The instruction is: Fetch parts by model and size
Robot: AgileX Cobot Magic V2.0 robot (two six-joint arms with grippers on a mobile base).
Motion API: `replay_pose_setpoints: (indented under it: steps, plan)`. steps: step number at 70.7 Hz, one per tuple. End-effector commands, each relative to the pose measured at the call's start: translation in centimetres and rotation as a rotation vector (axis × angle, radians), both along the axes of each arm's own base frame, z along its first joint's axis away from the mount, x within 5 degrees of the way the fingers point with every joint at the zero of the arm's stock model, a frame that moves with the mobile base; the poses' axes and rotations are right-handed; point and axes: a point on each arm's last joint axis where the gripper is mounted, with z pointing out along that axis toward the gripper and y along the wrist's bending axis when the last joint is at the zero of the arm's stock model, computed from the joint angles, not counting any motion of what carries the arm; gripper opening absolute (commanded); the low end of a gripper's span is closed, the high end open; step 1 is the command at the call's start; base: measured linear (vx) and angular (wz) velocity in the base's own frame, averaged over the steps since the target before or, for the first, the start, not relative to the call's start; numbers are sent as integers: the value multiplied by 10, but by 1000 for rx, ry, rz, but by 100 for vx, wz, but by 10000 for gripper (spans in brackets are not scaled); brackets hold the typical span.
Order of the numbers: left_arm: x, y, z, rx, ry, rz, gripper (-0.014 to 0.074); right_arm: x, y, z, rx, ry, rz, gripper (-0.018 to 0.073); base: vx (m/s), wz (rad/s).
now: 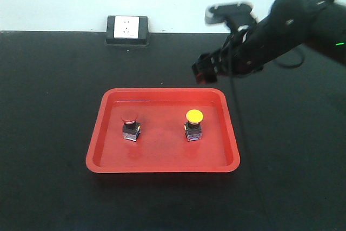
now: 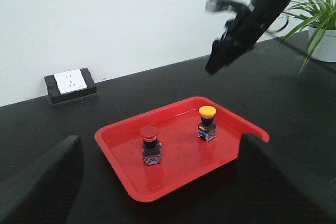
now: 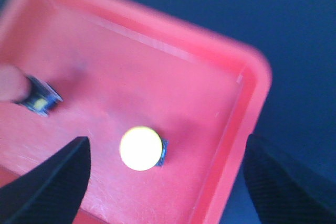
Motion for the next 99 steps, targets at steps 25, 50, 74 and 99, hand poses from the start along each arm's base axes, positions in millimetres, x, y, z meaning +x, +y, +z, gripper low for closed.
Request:
replay_pose_setpoints:
  steps: [25, 50, 74, 99]
  plan:
    - [-1, 1, 12, -47, -71, -4, 575, -140, -60, 91, 95, -515, -22, 570, 0, 0]
    - [-1, 1, 17, -71, -110, -1, 575, -256, -104, 74, 169, -723, -34, 570, 0, 0]
    - [-1, 1, 17, -75, -108, -4, 575, -333, -132, 39, 269, -950, -47, 570, 0, 0]
    - [-1, 1, 17, -78, -115, -3, 562, -338, -133, 32, 320, -989, -55, 552, 0, 0]
